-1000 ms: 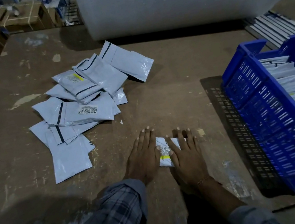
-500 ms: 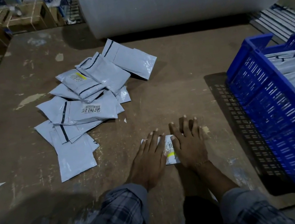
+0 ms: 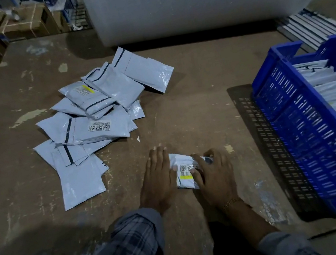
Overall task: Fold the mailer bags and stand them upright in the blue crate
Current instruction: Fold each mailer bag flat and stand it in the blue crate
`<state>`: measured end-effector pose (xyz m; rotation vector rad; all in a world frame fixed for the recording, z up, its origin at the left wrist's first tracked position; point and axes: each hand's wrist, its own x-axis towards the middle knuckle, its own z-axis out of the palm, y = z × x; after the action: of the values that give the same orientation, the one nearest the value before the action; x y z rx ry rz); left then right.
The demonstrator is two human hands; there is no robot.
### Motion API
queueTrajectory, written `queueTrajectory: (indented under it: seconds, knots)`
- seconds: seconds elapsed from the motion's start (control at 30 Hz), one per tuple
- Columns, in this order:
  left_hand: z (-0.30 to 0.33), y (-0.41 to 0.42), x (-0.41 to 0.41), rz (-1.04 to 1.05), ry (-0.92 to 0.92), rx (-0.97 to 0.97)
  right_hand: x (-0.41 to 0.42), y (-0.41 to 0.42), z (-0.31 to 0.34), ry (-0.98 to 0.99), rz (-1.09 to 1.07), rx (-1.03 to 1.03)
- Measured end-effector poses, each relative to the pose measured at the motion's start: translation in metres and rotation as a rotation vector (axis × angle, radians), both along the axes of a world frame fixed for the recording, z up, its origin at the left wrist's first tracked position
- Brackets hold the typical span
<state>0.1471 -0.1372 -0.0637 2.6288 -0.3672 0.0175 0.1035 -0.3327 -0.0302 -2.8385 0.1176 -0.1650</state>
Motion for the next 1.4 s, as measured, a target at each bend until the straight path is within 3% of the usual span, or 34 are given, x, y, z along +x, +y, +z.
queueTrajectory:
  seconds: [0.1,0.2,0.33,0.43,0.53,0.6,0.83,0.93,1.13,1.4]
  knots:
    - [0.004,0.007,-0.004,0.196,-0.056,-0.27,-0.002,0.003,0.014,0.037,-0.217,-0.046]
    - [0.005,0.006,-0.009,0.151,-0.159,-0.285,-0.004,0.007,0.026,0.238,-0.352,-0.01]
    - [0.001,0.009,-0.006,0.169,-0.148,-0.327,-0.012,0.008,0.031,0.155,-0.316,0.057]
    - [0.006,0.012,-0.008,0.037,-0.106,-0.178,-0.004,-0.005,0.031,-0.082,-0.164,0.052]
    - [0.009,0.007,-0.023,-0.014,-0.033,0.08,0.019,-0.026,0.014,0.051,0.275,-0.097]
    - [0.006,0.005,-0.031,0.022,-0.036,0.096,0.03,-0.033,0.006,0.116,0.374,-0.158]
    - [0.017,0.009,-0.029,0.325,-0.096,-0.001,-0.01,-0.012,0.013,0.001,0.075,-0.216]
    - [0.019,0.005,-0.024,0.3,-0.093,0.017,-0.017,0.0,0.011,-0.073,-0.032,-0.165]
    - [0.004,-0.006,-0.026,0.155,-0.027,0.214,0.005,-0.005,-0.016,0.088,0.323,0.022]
    - [0.006,0.003,-0.024,-0.036,-0.143,0.358,0.01,0.004,-0.021,0.112,0.224,0.042]
